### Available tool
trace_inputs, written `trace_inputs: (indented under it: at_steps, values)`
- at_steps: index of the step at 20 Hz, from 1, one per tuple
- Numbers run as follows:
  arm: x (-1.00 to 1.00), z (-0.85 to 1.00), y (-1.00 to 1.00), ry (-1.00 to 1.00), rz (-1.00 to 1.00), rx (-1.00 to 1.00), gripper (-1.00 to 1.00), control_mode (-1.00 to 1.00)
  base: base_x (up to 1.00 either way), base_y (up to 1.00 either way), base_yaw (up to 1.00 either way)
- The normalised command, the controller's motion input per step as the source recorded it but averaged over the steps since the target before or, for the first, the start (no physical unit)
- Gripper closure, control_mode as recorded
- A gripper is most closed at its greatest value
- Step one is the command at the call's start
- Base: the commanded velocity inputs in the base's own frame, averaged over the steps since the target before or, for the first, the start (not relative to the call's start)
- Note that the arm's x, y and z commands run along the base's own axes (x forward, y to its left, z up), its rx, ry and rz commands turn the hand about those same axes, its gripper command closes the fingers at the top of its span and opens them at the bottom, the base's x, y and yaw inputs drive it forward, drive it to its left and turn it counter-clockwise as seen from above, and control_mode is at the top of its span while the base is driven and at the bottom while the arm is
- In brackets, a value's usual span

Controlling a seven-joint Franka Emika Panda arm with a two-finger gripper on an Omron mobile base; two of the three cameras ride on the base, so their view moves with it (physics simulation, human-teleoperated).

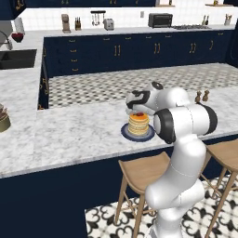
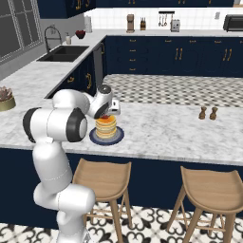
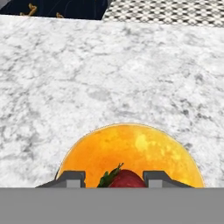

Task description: Take the strawberry from the fridge and place it on top of the pancake, located on the dining counter.

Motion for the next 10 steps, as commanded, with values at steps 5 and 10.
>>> trace_inputs:
  at_steps: [5, 10]
  values:
    - [0.08, 0.0, 0.0, -0.03, 0.0, 0.0, 1.0, -1.0, 0.0, 0.0, 0.0]
    - [0.0, -0.05, 0.0, 0.0, 0.0, 0.0, -1.0, -1.0, 0.0, 0.0, 0.0]
